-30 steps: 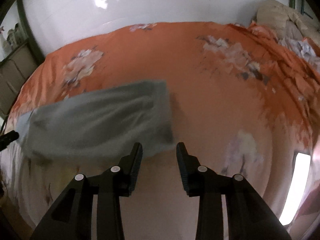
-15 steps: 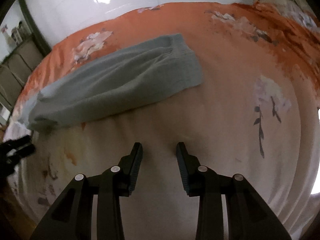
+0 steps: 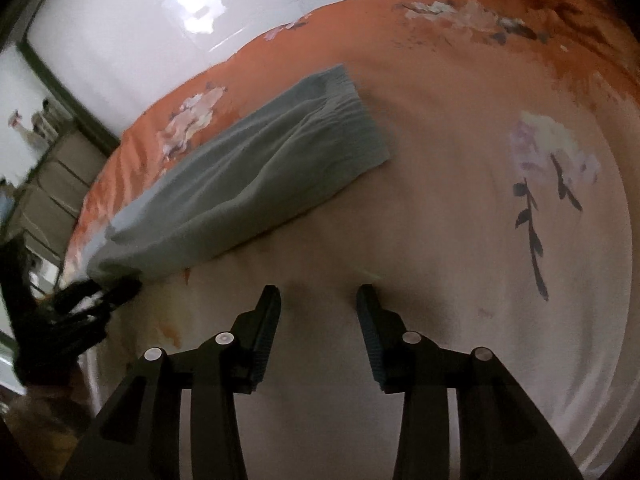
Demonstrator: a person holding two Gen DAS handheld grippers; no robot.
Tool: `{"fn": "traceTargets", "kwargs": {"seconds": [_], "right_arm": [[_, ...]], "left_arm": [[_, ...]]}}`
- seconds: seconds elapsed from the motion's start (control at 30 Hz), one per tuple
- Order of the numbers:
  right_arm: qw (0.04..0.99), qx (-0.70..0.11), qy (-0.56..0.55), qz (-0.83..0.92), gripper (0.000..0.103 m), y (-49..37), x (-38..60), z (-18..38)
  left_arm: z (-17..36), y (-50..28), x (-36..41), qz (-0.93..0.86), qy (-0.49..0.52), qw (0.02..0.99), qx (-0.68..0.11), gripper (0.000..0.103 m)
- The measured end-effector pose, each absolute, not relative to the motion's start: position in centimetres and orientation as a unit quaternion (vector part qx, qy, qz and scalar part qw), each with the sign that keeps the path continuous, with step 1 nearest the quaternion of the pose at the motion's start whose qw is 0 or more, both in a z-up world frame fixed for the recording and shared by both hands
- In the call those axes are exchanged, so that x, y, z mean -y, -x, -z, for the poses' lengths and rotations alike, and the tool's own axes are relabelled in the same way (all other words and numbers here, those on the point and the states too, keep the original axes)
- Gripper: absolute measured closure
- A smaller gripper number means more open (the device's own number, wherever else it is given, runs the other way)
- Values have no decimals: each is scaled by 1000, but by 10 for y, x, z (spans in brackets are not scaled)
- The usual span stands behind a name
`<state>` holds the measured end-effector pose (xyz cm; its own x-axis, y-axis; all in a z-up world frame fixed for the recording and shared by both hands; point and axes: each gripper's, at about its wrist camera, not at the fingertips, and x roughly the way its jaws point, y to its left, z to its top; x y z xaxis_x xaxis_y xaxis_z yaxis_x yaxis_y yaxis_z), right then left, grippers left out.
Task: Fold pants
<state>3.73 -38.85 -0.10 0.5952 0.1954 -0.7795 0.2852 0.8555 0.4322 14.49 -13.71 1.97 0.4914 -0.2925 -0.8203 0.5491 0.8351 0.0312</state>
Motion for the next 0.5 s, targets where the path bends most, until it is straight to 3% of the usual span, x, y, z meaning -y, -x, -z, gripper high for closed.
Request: {"fn": "traceTargets", "kwargs": {"seconds": [0.2,0.23,0.27,0.3,0.37,0.5], "right_arm": [[850,-442,-286,24,62,-35,393,2],[849,-440,-291,23,62,-35,395,2],[849,-438,-296,22,62,-33,397,2],[849,-436,-299,22,62,-33,398,2],[849,-434,-299,22,62,-33,398,1],[854,-436,-281,30,62,-35,391,-1]], "left_arm": [[-13,-159,141,253,-136,850,-441,46],[-15,-161,139,254,-127,850,-443,53],[-17,-161,136,259,-117,851,-443,78],[-19,-162,134,263,-109,849,-446,88],[-27,-163,124,278,-72,840,-461,94],[-47,-146,110,309,-41,828,-466,95]]}}
